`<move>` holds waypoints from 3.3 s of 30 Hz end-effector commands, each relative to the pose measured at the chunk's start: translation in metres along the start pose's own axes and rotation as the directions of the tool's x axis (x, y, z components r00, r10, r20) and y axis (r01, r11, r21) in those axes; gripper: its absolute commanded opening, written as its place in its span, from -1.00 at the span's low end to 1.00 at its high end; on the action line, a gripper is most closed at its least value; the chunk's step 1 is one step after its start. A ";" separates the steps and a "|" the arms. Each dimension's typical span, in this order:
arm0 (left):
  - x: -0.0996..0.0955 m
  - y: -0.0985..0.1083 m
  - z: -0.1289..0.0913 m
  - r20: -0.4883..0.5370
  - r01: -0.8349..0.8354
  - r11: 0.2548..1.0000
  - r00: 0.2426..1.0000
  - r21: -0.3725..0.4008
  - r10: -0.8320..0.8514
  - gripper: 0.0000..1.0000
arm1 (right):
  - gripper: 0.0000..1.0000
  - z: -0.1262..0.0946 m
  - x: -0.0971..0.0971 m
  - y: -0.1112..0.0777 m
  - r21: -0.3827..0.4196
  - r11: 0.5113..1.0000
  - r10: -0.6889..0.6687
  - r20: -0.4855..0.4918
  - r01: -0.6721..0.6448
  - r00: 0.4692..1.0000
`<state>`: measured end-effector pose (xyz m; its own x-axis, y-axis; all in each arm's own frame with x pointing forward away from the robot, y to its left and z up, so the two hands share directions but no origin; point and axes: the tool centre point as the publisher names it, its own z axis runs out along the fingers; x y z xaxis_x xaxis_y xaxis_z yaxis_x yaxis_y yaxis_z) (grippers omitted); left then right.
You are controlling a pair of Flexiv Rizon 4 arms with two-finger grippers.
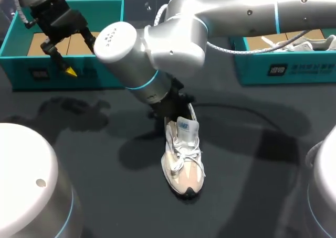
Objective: Take the shoe out of the shoebox, open the shoe tongue, remove and reinsert the insole, then place the shoe into the shoebox
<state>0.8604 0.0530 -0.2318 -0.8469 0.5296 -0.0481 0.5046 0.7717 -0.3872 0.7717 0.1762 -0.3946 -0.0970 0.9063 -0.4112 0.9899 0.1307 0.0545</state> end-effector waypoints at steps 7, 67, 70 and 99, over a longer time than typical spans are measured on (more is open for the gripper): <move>0.001 0.000 0.000 0.000 -0.001 1.000 1.000 -0.002 0.001 1.00 | -1.00 -0.036 -0.014 -0.001 -0.096 0.995 -0.018 0.051 0.023 0.999; 0.001 0.000 0.000 0.000 -0.001 1.000 1.000 -0.002 0.001 1.00 | -1.00 0.002 -0.017 0.002 -0.053 0.997 -0.046 0.057 0.049 0.997; 0.001 0.000 0.000 0.000 -0.001 1.000 1.000 -0.002 0.001 1.00 | -1.00 0.009 -0.016 0.002 -0.027 0.998 -0.058 0.019 0.059 0.998; 0.001 0.000 0.000 0.000 -0.001 1.000 1.000 -0.002 0.001 1.00 | -1.00 -0.012 -0.011 0.000 -0.012 0.996 -0.082 0.097 0.083 0.992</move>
<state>0.8604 0.0530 -0.2318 -0.8469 0.5295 -0.0483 0.5046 0.7717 -0.3871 0.7674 0.1653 -0.3655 -0.1743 0.8738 -0.4539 0.9748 0.2184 0.0462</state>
